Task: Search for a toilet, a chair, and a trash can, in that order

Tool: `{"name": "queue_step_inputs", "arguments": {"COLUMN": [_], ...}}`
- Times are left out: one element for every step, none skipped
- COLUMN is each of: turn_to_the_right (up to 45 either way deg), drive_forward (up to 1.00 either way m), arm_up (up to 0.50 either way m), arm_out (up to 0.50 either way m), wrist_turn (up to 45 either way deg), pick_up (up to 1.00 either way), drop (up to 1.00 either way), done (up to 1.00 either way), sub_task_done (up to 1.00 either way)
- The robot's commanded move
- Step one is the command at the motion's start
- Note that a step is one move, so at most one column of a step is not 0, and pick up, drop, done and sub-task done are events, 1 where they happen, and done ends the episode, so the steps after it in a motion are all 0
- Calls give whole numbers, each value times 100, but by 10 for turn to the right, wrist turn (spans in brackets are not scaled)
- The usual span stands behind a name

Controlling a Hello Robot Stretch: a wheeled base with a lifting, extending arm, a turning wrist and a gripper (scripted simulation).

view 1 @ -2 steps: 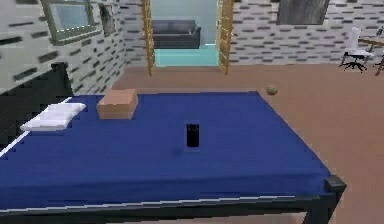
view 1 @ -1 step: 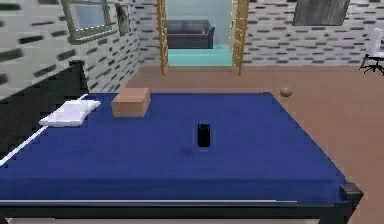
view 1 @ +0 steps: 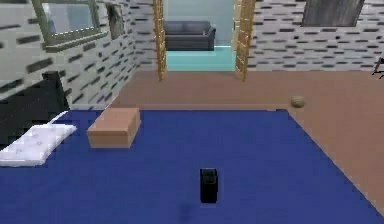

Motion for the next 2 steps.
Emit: {"name": "queue_step_inputs", "arguments": {"turn_to_the_right": [450,300], "drive_forward": [0,0], "arm_up": [0,0], "arm_out": [0,0], "wrist_turn": [0,0], "pick_up": [0,0], "drop": [0,0], "done": [0,0], "sub_task_done": [0,0]}}
